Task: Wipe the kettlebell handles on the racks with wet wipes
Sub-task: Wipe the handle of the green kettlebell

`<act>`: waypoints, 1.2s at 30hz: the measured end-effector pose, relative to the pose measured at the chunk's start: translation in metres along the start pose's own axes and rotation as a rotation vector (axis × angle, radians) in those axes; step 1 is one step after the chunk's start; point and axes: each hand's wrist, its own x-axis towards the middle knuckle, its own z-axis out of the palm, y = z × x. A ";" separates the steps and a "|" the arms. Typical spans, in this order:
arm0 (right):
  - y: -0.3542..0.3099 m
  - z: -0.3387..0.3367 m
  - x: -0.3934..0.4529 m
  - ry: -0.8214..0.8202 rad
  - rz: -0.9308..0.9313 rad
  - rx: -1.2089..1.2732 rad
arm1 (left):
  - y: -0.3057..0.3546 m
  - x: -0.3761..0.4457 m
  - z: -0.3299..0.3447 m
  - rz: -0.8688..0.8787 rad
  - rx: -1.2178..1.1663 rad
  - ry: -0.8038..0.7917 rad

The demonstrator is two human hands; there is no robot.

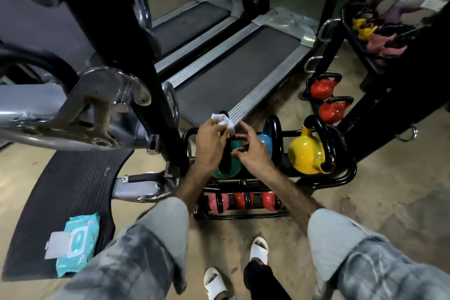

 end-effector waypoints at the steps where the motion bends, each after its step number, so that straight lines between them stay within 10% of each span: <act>1: 0.000 -0.002 0.003 0.005 0.001 -0.011 | -0.005 -0.007 0.001 0.025 0.030 -0.010; 16: -0.001 -0.013 0.038 0.069 -0.146 -0.053 | 0.007 0.033 0.002 0.048 0.240 -0.112; 21: -0.007 0.002 0.041 0.052 -0.242 0.045 | 0.011 0.027 -0.010 -0.207 0.008 -0.074; 36: 0.020 0.012 0.031 0.117 0.147 0.225 | 0.004 0.028 -0.009 -0.256 0.097 -0.317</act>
